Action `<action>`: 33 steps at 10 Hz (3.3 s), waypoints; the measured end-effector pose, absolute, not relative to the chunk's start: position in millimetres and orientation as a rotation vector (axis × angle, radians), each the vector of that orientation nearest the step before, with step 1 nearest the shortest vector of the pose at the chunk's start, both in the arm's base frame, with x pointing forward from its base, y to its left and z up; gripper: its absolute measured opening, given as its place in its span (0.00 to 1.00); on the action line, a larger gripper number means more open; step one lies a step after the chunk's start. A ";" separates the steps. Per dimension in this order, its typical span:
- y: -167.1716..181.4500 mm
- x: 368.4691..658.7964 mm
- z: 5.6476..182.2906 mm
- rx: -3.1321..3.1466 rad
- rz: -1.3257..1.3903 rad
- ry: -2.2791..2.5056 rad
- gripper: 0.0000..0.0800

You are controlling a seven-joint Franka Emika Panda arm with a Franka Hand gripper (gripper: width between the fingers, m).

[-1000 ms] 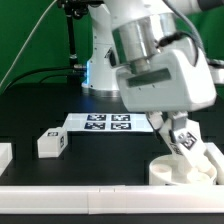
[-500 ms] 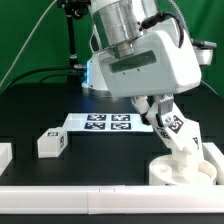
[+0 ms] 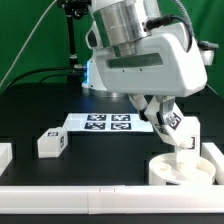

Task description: Assemble stool

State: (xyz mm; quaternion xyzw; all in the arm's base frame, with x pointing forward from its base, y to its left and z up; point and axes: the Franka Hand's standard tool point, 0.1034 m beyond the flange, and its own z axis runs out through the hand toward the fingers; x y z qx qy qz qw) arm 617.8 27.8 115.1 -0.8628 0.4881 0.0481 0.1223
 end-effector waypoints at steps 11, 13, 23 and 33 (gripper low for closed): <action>16.4 650.9 169.1 -2.888 0.041 1.047 0.43; 17.1 650.8 167.5 -2.873 0.042 1.053 0.43; 48.8 662.7 160.7 -3.059 -0.198 0.735 0.43; 90.5 665.3 150.5 -3.077 -0.437 0.573 0.43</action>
Offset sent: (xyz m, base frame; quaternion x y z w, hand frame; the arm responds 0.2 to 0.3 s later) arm 0.0000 0.0000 0.0000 0.0000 0.0000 0.0000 1.0000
